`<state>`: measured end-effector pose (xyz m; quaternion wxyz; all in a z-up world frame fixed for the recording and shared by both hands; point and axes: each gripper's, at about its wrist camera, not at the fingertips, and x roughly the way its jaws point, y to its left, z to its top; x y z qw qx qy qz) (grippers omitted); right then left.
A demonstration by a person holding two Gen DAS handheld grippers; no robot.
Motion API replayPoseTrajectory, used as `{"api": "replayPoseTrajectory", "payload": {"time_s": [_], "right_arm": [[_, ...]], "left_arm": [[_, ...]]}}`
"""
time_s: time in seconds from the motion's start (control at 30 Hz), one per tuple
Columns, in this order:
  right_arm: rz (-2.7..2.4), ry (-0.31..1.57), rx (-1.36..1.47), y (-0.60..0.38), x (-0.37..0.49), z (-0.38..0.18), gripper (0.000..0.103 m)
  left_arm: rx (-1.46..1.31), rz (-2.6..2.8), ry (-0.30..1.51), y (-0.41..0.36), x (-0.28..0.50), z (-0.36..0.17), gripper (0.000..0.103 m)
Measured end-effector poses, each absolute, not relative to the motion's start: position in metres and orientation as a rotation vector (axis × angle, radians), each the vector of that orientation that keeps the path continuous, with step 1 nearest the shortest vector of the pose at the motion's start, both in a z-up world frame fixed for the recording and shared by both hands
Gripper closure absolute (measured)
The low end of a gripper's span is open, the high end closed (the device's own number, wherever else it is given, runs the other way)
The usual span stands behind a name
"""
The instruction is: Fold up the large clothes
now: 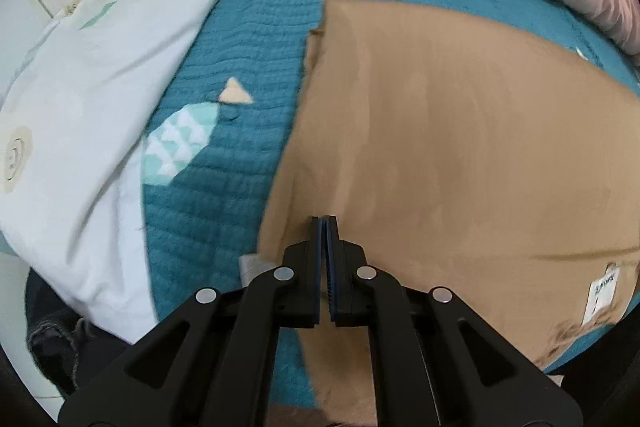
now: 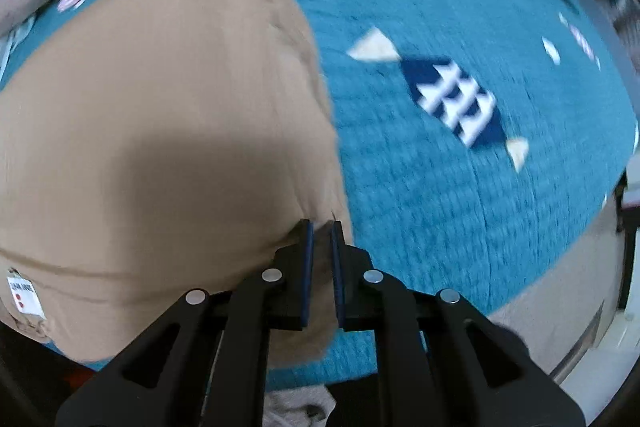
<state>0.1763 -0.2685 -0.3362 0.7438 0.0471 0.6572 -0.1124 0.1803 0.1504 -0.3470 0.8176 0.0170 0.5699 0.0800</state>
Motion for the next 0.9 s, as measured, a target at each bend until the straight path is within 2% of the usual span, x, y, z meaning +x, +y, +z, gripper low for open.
{"api": "replayPoseTrajectory", "payload": {"time_s": [0.2, 0.3, 0.4, 0.63, 0.9], "right_arm": [[-0.254, 1.296, 0.203, -0.271, 0.179, -0.28, 0.093], [-0.154, 1.175, 0.244, -0.242, 0.203, -0.248, 0.092], [-0.062, 1.112, 0.238, -0.198, 0.227, -0.243, 0.092], [0.095, 0.859, 0.202, -0.117, 0.284, -0.265, 0.092], [0.165, 0.904, 0.206, -0.101, 0.321, -0.342, 0.096]], "left_arm": [[-0.01, 0.143, 1.127, 0.152, 0.184, -0.3, 0.098], [-0.058, 0.066, 1.065, 0.134, 0.205, -0.282, 0.098], [-0.116, -0.017, 1.021, 0.104, 0.228, -0.281, 0.098], [-0.202, -0.124, 0.85, 0.05, 0.276, -0.32, 0.098], [-0.266, -0.09, 0.844, 0.057, 0.313, -0.372, 0.1]]}}
